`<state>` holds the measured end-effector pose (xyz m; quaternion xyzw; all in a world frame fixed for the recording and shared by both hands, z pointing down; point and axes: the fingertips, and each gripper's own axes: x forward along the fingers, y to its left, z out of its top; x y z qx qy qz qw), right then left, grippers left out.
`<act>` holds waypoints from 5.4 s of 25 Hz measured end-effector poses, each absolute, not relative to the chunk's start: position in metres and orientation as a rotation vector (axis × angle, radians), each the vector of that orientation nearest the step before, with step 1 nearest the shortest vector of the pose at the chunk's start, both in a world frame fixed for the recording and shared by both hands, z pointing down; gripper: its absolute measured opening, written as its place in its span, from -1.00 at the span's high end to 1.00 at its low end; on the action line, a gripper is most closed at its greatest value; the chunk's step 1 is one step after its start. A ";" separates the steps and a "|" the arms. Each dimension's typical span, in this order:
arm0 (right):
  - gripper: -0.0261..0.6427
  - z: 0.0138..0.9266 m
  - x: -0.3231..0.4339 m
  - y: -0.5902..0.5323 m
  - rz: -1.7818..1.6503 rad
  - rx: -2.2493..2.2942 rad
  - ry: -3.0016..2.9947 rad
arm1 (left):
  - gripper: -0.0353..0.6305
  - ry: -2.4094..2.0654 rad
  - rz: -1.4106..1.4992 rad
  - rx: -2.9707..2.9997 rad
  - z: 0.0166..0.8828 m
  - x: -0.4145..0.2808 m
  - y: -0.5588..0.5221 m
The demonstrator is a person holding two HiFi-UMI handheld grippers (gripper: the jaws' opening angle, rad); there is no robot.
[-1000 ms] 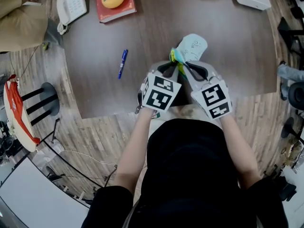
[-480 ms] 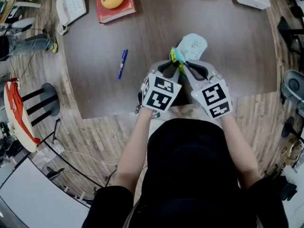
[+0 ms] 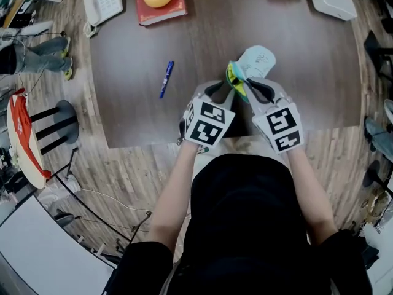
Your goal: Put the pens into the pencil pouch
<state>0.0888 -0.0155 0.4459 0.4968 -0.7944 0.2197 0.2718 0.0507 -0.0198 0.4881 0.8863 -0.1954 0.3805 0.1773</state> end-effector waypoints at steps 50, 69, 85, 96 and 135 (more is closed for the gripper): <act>0.86 0.459 0.051 -0.075 0.604 1.336 -2.050 | 0.64 -0.879 1.121 2.282 0.522 -0.140 -0.073; 0.86 0.462 0.054 -0.077 0.654 1.352 -1.988 | 0.65 -0.833 1.255 2.194 0.579 -0.164 -0.087; 0.86 0.459 0.054 -0.079 0.655 1.357 -1.987 | 0.77 -0.843 1.283 2.201 0.590 -0.167 -0.087; 0.86 0.458 0.055 -0.077 0.649 1.358 -1.997 | 0.78 -0.855 1.300 2.206 0.589 -0.168 -0.087; 0.86 0.443 0.057 -0.066 0.597 1.350 -2.102 | 0.78 -0.588 1.300 2.515 0.488 -0.085 -0.026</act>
